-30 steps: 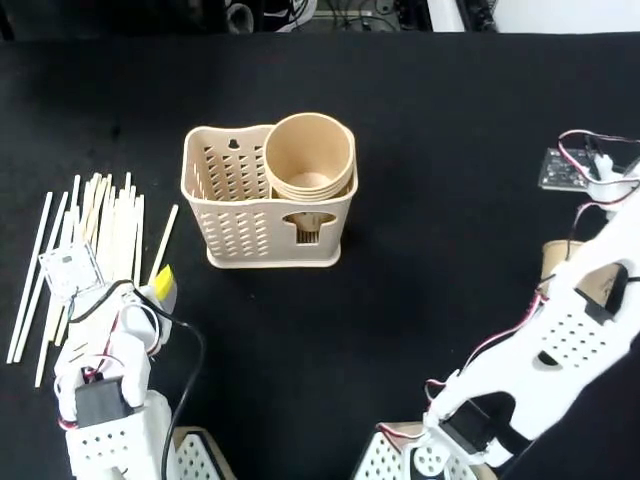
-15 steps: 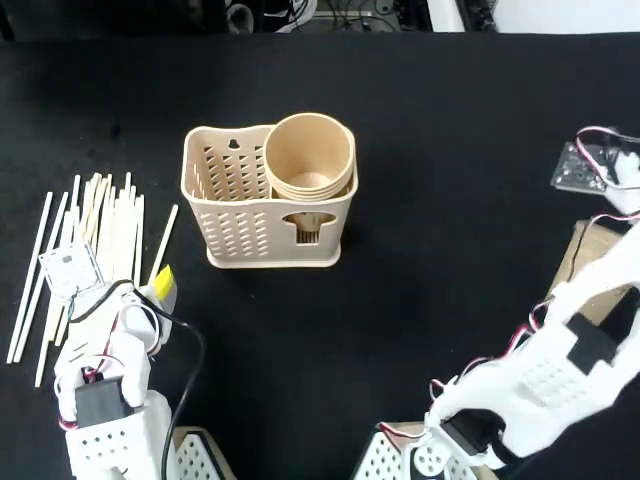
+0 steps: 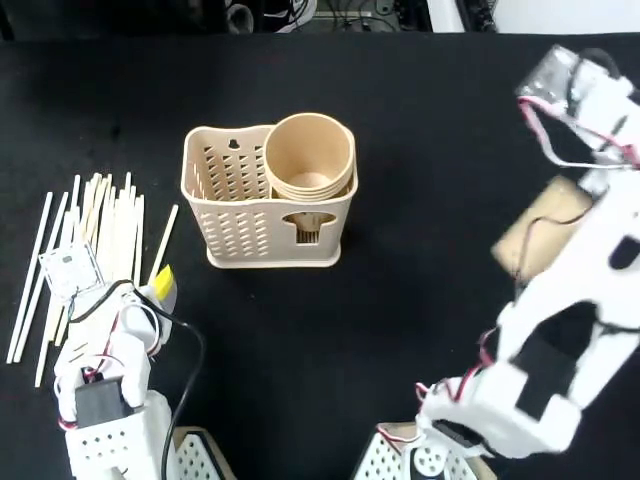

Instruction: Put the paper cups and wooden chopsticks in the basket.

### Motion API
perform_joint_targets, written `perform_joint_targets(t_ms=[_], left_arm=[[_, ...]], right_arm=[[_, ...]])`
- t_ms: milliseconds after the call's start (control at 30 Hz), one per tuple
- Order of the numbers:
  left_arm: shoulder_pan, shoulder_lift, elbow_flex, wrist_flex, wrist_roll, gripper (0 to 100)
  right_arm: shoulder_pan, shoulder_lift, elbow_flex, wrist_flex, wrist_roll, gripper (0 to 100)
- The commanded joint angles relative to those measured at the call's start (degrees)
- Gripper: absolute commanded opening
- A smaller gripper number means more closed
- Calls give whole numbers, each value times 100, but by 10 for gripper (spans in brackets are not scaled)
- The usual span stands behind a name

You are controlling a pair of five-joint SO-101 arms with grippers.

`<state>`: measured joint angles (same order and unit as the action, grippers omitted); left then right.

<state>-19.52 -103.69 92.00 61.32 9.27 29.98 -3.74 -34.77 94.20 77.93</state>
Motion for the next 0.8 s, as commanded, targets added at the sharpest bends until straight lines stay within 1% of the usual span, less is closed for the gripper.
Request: perform_joint_targets(t_ms=[0,100,167,233,300,433,467,533,567,667,700,767], left_arm=[[40,-35,-48,-97,-44,266],[40,-35,-40,-88,-44,266],[40,-35,-40,-70,-44,266],[40,-35,-40,-70,-44,266],[40,-35,-40,-62,-44,266],[40,-35,-48,-62,-44,266],[40,-35,-48,-62,-44,266],[40,-35,-40,-70,-44,266],[40,-35,-40,-70,-44,266],[48,-35,-31,-70,-44,266],[48,-35,-31,-53,-44,266],[48,-35,-31,-53,-44,266]], right_arm=[[-844,-1103,-4,211,-325,12],[-1477,-1780,57,677,-352,11],[-1495,-2026,233,695,-352,11],[-1178,-2035,532,651,-343,11],[-668,-1912,901,466,-334,11],[387,-1288,1745,-246,-325,17],[624,-1051,1921,-448,-325,32],[976,-488,2132,-677,-299,113],[1081,-180,2167,-659,-141,167],[1187,681,1912,-387,1108,328],[1178,927,1692,-220,1310,373],[1125,1402,1024,53,1354,428]])
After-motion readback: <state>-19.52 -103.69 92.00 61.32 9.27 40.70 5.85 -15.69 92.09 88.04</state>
